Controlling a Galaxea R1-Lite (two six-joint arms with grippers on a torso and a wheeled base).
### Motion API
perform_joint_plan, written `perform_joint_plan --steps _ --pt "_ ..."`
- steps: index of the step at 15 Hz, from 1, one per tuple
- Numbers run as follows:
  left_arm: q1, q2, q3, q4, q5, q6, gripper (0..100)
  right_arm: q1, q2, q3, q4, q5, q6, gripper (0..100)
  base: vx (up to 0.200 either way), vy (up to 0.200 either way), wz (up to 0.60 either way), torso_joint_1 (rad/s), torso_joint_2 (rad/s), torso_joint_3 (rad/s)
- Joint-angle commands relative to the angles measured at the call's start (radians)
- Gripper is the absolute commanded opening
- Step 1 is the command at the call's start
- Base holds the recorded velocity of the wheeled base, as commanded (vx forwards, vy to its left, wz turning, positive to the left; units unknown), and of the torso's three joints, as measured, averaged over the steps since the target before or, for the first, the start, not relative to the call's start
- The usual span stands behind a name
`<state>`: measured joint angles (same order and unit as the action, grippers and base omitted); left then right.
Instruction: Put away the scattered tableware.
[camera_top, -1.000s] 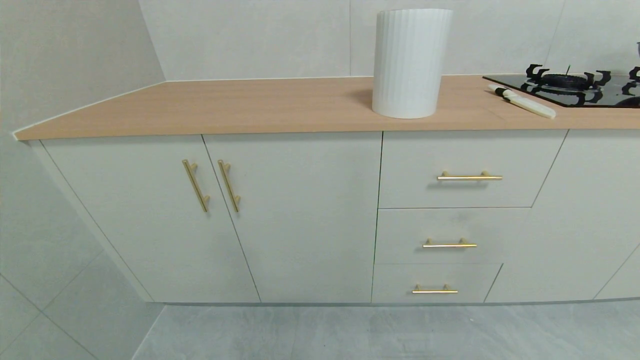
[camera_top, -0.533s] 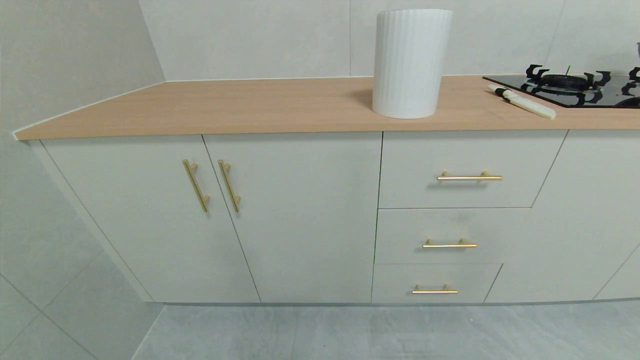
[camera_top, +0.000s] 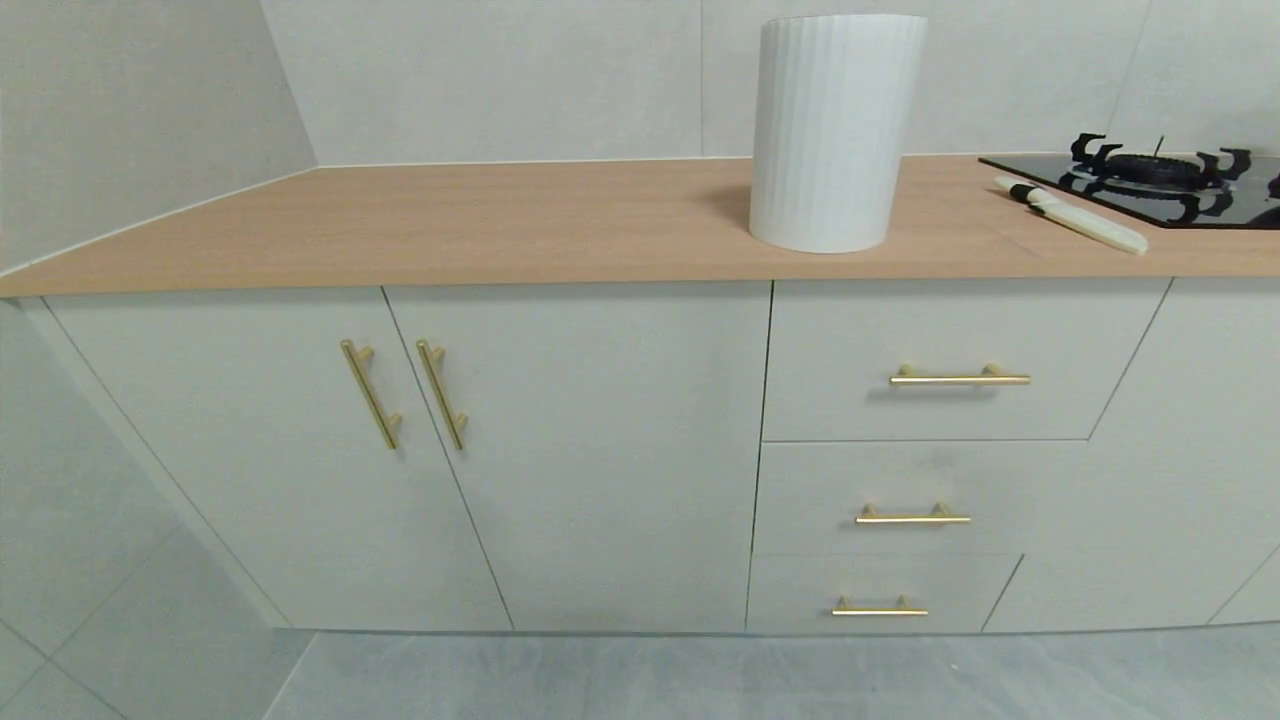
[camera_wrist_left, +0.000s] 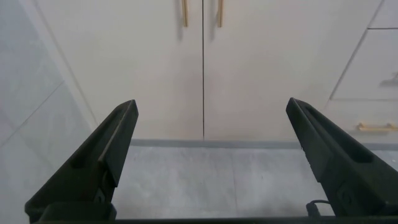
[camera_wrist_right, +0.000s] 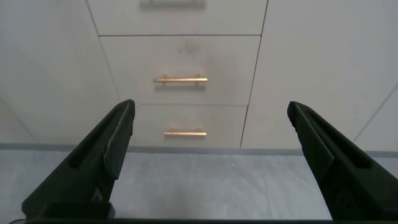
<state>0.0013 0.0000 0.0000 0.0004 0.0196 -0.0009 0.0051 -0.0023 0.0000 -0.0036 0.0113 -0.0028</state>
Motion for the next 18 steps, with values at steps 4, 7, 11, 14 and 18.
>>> perform_joint_plan --steps 4,7,11,14,18 --pt "0.0 0.0 0.0 0.0 0.0 -0.001 100 0.001 0.002 0.0 0.001 -0.001 0.0 100 0.2 0.0 0.0 0.004 0.0 0.001" --pt "0.0 0.0 0.0 0.001 0.0 -0.001 100 0.001 0.002 0.0 0.001 -0.001 0.001 100 0.2 0.0 0.0 0.001 0.0 0.002" --pt "0.0 0.0 0.0 0.001 0.0 -0.001 100 0.001 0.002 0.0 0.001 -0.001 0.001 100 0.2 0.0 0.0 0.004 0.0 -0.002" --pt "0.0 0.0 0.0 0.0 0.0 -0.001 100 0.001 0.002 0.0 0.001 -0.001 0.001 100 0.067 0.0 0.0 -0.001 0.0 -0.002" --pt "0.0 0.0 0.0 0.0 0.0 -0.001 100 0.001 0.002 0.0 0.001 -0.001 0.003 100 0.0 0.0 0.0 0.0 0.0 0.0"
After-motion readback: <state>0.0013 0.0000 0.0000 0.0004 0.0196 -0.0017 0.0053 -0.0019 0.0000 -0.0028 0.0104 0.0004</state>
